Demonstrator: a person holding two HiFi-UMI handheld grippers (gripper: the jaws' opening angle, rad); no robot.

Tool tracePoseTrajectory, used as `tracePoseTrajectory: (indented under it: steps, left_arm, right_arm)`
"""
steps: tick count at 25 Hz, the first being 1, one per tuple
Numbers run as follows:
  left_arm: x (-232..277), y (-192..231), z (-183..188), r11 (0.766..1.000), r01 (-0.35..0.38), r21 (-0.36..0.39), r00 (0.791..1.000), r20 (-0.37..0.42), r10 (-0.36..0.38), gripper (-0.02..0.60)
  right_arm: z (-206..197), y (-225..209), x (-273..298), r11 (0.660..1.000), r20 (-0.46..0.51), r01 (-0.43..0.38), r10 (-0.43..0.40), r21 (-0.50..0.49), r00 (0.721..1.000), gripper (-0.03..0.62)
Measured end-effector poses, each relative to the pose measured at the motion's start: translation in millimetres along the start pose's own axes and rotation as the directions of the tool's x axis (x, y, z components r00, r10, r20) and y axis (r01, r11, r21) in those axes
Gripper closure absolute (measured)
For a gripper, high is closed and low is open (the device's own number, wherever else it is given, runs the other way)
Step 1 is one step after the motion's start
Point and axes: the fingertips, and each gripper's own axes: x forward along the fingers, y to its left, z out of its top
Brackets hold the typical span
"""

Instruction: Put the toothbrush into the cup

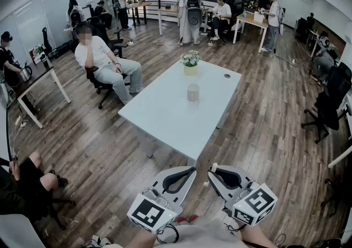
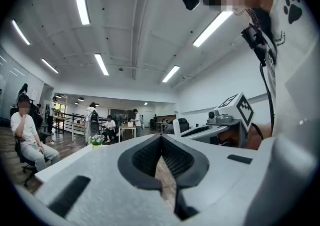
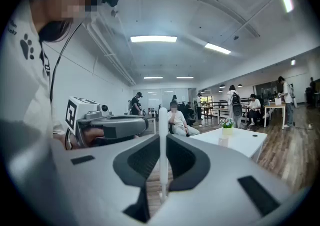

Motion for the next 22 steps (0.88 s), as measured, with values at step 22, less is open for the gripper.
tracePoseTrajectory:
  steps: [22]
  left_arm:
    - [7,26,-15,0.997,-0.046,-0.057,0.998,-0.036,0.044,0.575]
  right_arm:
    - [-7,-22,-11,0.994,-0.003,0.038,-0.038,0.100,0.999,0.545]
